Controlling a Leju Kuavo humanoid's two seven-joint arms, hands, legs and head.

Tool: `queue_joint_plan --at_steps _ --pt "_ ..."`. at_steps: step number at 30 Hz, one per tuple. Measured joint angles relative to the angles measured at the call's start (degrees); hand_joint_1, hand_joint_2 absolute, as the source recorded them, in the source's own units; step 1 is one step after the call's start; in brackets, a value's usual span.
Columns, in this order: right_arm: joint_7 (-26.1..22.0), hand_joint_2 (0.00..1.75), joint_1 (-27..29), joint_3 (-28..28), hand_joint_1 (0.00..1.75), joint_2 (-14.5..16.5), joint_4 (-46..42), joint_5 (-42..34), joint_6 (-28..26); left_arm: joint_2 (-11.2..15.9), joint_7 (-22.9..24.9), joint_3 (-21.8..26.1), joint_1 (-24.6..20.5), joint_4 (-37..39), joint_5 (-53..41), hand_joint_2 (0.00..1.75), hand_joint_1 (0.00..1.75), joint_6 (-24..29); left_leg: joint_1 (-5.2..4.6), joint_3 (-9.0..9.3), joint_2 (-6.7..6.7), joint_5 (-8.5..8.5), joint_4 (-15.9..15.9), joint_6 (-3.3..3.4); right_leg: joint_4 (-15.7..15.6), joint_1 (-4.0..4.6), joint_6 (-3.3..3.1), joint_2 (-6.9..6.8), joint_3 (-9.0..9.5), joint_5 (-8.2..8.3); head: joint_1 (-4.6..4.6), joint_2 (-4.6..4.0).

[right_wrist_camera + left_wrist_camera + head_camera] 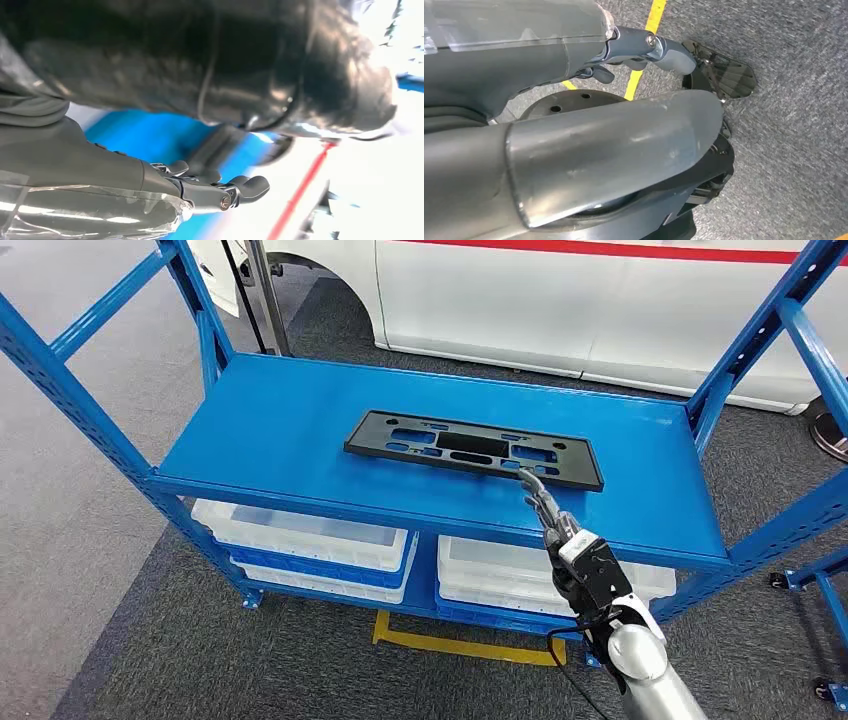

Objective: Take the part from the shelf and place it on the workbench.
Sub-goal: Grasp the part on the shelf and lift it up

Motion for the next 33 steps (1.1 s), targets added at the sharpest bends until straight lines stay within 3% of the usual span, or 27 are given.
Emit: queue_joint_plan --at_steps 10,19,33 --pt "-0.6 0.0 -8.7 6.9 0.0 -0.7 -6.4 9.0 -1.2 -0.1 -0.4 -6.8 -1.6 2.4 9.2 0.0 0.0 1.0 0.0 0.01 -0.01 0.04 0.0 0.0 0.0 0.0 0.01 0.0 0.02 0.01 0.0 0.0" --pt "2.9 0.0 -16.0 15.7 0.0 -0.4 -6.1 22.5 -5.6 -0.3 -0.3 -11.1 -2.7 3.8 13.7 0.0 0.0 1.3 0.0 -0.01 -0.04 0.05 0.0 0.0 0.0 0.0 0.0 -0.01 0.04 0.01 0.0 0.0" --pt "11.4 0.0 -26.1 26.6 0.0 5.6 6.8 41.1 -13.2 -1.9 -0.2 -15.6 -3.8 6.0 16.8 0.0 0.0 1.7 0.0 0.0 -0.04 0.06 0.0 0.0 0.0 0.0 0.0 0.0 0.04 0.02 0.0 0.0"
